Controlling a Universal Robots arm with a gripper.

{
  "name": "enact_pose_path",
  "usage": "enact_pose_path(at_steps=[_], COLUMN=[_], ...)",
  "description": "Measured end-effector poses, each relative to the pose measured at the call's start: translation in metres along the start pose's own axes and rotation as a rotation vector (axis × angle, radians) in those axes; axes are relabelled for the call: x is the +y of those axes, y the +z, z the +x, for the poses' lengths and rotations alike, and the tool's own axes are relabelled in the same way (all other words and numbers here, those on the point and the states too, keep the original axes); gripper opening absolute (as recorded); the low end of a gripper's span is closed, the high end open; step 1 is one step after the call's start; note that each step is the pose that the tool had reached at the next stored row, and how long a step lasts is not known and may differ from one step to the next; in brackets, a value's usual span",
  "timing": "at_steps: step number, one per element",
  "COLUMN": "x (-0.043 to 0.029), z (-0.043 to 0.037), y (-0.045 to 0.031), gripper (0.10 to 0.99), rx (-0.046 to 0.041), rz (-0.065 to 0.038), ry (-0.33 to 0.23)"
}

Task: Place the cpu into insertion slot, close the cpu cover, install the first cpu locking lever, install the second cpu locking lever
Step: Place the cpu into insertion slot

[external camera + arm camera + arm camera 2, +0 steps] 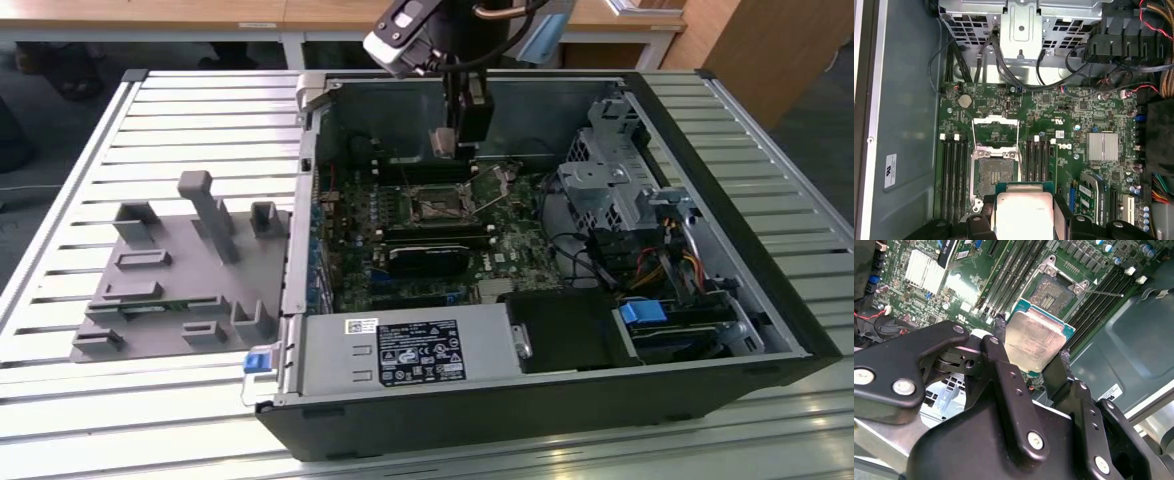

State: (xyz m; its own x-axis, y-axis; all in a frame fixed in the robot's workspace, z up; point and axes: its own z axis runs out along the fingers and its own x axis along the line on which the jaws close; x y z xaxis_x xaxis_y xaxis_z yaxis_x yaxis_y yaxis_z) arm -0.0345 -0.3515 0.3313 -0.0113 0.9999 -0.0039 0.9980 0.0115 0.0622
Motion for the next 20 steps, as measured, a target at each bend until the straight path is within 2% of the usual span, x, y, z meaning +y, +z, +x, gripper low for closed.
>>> enact_pose_path(at_steps=[11,20], x=[-0.0003,-0.0006], z=[0.0000,0.0000], y=[0.0046,0.0104], gripper=[0.541,0.541], rx=[-0.0002,-0.0010], rz=[-0.001,-0.009], ry=[0.000,0.000])
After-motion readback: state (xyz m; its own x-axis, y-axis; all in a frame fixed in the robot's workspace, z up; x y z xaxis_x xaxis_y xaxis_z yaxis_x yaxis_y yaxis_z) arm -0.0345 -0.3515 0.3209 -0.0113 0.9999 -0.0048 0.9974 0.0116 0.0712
